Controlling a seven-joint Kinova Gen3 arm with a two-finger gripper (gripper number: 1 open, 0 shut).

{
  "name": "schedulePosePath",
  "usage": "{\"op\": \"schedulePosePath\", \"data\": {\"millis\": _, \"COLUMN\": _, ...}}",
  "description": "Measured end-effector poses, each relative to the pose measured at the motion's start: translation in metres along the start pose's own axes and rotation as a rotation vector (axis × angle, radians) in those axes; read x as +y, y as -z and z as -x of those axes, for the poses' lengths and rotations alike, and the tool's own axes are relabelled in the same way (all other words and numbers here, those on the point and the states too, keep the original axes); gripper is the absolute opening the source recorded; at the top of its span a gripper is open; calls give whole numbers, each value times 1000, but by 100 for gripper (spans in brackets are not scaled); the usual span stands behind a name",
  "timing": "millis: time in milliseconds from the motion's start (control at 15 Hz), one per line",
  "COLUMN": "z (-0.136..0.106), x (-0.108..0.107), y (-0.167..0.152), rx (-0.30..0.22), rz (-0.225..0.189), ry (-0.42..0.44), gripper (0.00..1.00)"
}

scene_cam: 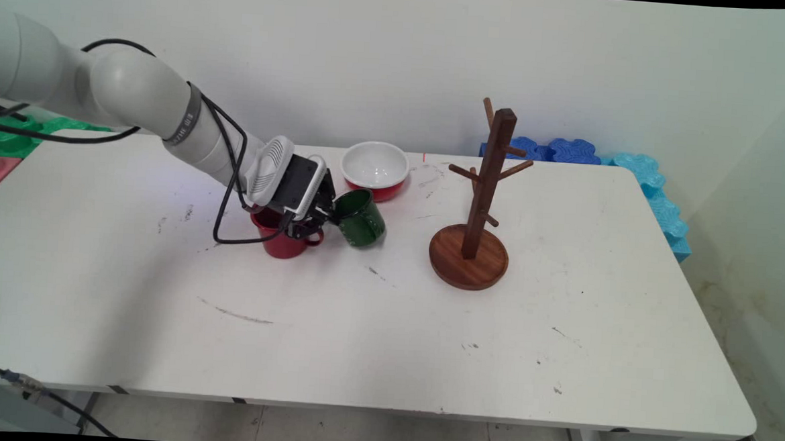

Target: Place the picked object on the table

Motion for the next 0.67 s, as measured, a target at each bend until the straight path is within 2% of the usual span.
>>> {"op": "schedulePosePath", "data": {"millis": 67, "z": 0, "x": 1, "y": -1, "rx": 0, "rz": 2, "ry": -5, "gripper": 0}}
{"op": "schedulePosePath", "data": {"millis": 133, "z": 0, "x": 1, "y": -2, "rx": -1, "rz": 2, "ry": -10, "gripper": 100}}
{"op": "schedulePosePath", "data": {"millis": 667, "z": -2, "x": 6, "y": -6, "rx": 4, "rz": 14, "ry": -34, "gripper": 100}}
